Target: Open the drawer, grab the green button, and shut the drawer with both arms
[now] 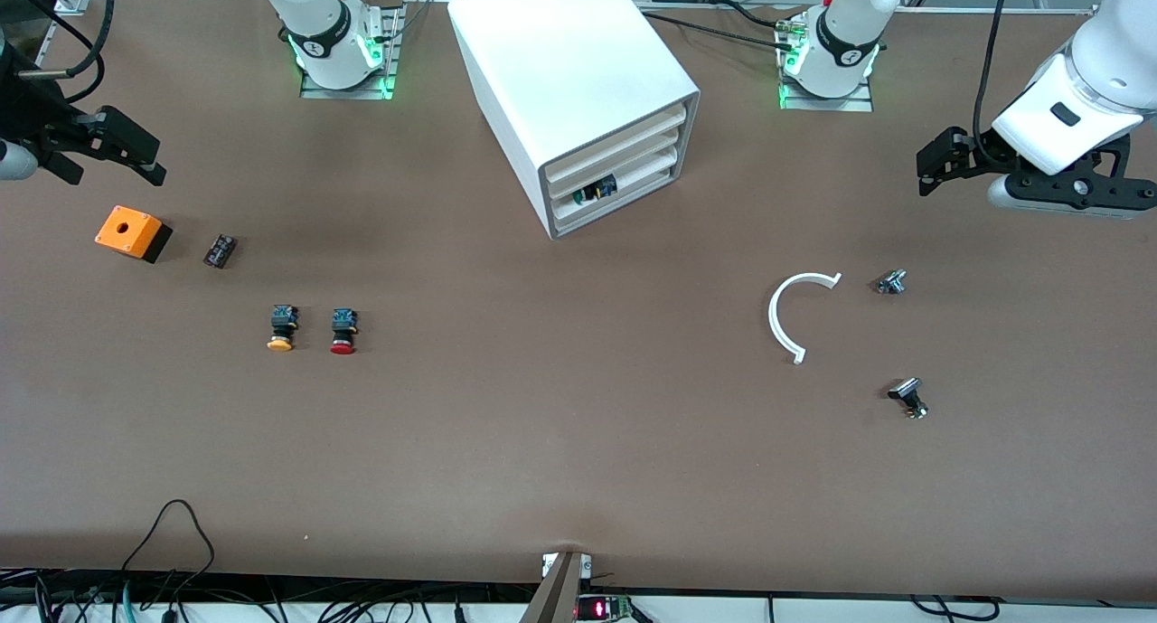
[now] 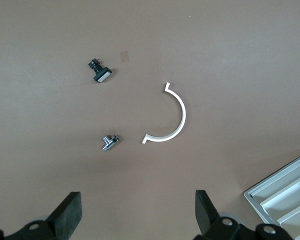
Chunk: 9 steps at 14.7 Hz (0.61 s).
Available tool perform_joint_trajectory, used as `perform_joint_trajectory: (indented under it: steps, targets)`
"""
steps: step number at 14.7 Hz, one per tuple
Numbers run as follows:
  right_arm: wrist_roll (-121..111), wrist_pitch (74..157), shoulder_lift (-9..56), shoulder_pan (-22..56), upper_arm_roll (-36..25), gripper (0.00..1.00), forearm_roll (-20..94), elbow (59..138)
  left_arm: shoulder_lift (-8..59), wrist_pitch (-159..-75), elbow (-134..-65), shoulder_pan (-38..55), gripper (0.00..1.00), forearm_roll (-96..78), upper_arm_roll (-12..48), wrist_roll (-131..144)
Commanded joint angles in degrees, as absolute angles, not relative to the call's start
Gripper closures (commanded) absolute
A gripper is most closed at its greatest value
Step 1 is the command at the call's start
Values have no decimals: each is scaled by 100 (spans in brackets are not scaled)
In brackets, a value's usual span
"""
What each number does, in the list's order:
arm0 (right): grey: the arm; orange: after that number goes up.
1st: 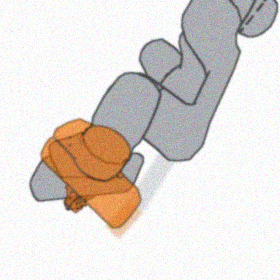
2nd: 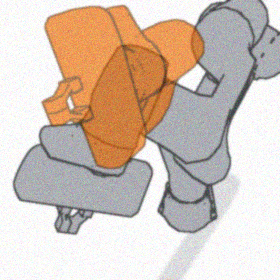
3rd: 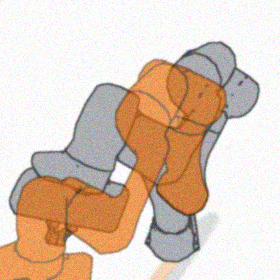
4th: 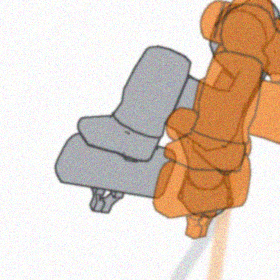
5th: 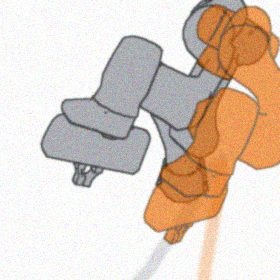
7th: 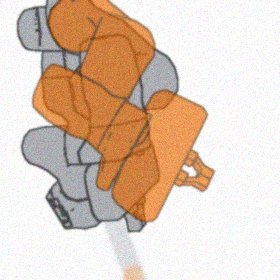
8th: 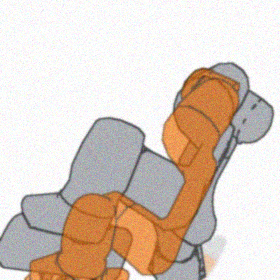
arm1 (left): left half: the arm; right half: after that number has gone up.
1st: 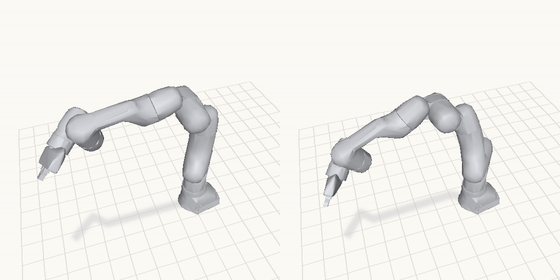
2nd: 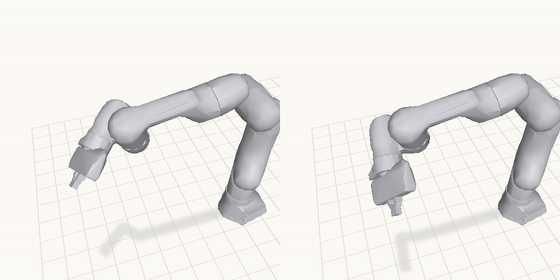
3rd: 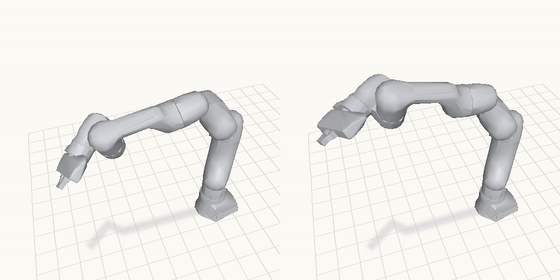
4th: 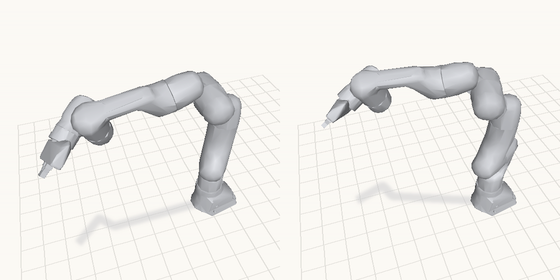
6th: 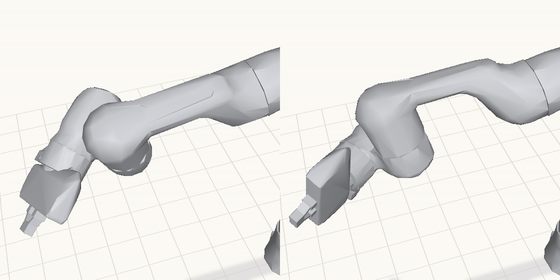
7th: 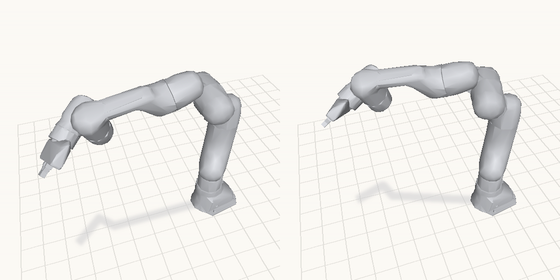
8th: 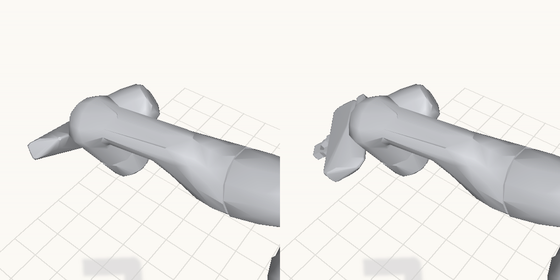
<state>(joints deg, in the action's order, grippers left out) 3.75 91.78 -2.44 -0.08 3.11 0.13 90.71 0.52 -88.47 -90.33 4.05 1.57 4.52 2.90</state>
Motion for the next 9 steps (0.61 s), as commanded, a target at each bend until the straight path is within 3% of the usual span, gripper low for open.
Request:
perform_joint_trajectory:
  steps: [1,9]
  targets:
    - [273,9184,-298,-9,282,1,122,9157,0,-8745,-9009,422,0,281,475,290]
    - [18,8852,-124,-9,97,1,316,9044,9,-8745,-9009,422,0,281,475,299]
